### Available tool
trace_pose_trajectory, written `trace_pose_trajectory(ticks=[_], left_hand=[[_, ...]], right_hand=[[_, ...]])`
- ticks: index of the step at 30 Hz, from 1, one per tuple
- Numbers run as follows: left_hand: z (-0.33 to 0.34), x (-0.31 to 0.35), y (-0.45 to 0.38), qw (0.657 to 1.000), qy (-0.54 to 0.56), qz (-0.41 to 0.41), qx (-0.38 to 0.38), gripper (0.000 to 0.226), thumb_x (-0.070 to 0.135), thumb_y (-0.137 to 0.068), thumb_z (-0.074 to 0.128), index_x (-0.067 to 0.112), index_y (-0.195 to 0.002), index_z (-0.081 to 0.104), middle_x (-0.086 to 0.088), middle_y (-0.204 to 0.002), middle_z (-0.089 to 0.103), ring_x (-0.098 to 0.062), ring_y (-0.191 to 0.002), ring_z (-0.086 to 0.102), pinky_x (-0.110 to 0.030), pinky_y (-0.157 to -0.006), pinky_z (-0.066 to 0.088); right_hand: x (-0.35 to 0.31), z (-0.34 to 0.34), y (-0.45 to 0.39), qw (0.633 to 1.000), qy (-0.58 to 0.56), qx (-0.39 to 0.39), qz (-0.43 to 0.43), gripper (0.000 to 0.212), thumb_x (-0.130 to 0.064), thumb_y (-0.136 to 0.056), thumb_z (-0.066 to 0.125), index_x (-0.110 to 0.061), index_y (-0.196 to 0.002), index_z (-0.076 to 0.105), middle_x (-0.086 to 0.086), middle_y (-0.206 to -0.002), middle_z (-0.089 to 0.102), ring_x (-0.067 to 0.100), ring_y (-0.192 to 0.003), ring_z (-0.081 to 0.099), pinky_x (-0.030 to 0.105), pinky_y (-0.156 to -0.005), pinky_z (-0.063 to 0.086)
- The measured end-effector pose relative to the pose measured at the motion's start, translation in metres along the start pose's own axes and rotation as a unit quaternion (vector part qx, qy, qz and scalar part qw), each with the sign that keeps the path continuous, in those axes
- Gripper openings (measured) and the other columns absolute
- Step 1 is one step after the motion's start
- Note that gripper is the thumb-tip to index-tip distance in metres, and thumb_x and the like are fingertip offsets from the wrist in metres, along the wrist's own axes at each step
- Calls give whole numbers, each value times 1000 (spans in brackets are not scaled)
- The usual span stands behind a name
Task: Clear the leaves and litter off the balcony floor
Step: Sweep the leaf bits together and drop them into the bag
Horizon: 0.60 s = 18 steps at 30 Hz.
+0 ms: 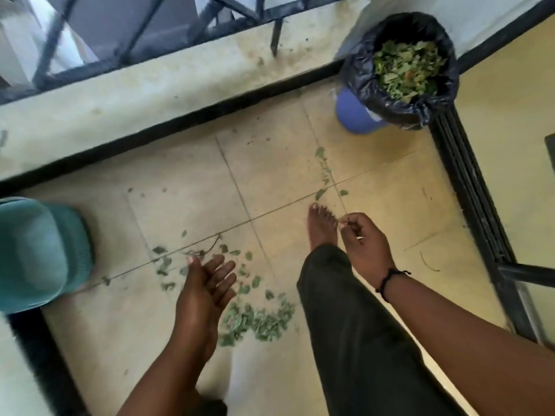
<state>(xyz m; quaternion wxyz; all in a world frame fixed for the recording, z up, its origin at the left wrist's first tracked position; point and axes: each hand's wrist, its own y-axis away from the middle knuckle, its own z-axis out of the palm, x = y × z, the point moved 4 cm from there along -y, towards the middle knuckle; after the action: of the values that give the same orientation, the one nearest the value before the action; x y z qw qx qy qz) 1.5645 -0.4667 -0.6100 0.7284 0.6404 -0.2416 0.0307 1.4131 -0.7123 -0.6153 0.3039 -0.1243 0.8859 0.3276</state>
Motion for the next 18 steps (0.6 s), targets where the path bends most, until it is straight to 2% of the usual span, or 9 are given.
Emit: trace_pose_trajectory(ticks=[6,8,9,10,12,14,15,16,18], left_hand=[[-128,-42,109,987,-141,-49,-61,57,63,-93,29,21,-107,65,-2,-110,71,-23,-108,62,-41,-102,40],[-154,-54,126,979,-181,-59,-73,57,61,-94,31,19,-109,66,-2,-110,72,-25,-107,62,-42,-101,41],[-166,-61,137,977,-192,-62,-65,57,59,-95,32,17,-112,66,-4,-110,71,-25,-107,62,-41,-96,43],[-175,-67,143,977,-197,-64,-51,56,57,-98,32,14,-114,65,-6,-111,71,-25,-105,62,-38,-90,44],[-190,-86,163,976,-201,-83,-19,53,51,-102,33,9,-117,62,-10,-111,68,-22,-94,61,-34,-79,43],[-193,-107,177,971,-219,-99,-4,49,46,-104,34,7,-118,61,-12,-102,66,-20,-82,58,-30,-67,42],[-192,-119,180,968,-229,-106,2,46,44,-104,36,7,-117,60,-11,-96,65,-20,-79,57,-29,-62,43],[-189,-133,182,964,-242,-111,9,43,41,-105,37,6,-115,60,-10,-92,64,-20,-76,57,-28,-56,47],[-187,-158,178,955,-276,-110,10,36,32,-105,41,3,-113,61,-13,-97,64,-19,-72,60,-20,-47,50]], right_hand=[[-21,-9,189,998,-29,45,24,18,-20,-97,57,-36,-90,59,-8,-96,67,5,-86,62,27,-77,48],[-14,1,235,999,-21,21,40,14,-23,-98,56,-36,-94,60,2,-111,67,19,-103,63,33,-89,48],[-8,8,257,999,-2,-2,39,13,-25,-98,55,-37,-98,60,4,-115,66,26,-110,61,37,-95,46],[-2,15,271,999,24,-31,31,13,-25,-98,54,-37,-101,59,2,-111,66,26,-108,61,39,-96,46],[8,24,306,993,82,-85,17,12,-24,-99,54,-32,-106,60,-9,-93,62,14,-89,60,29,-85,46],[25,30,336,987,102,-125,27,10,-26,-99,53,-26,-107,60,-11,-92,58,11,-85,55,14,-75,42],[38,34,347,984,92,-144,38,9,-29,-99,53,-27,-105,60,-11,-94,58,11,-87,55,14,-76,44],[57,34,356,982,80,-160,54,8,-32,-99,53,-28,-103,58,-10,-97,59,13,-90,56,21,-80,47],[98,35,366,976,72,-187,90,13,-38,-99,52,-27,-104,57,-7,-102,59,17,-94,58,28,-81,48]])
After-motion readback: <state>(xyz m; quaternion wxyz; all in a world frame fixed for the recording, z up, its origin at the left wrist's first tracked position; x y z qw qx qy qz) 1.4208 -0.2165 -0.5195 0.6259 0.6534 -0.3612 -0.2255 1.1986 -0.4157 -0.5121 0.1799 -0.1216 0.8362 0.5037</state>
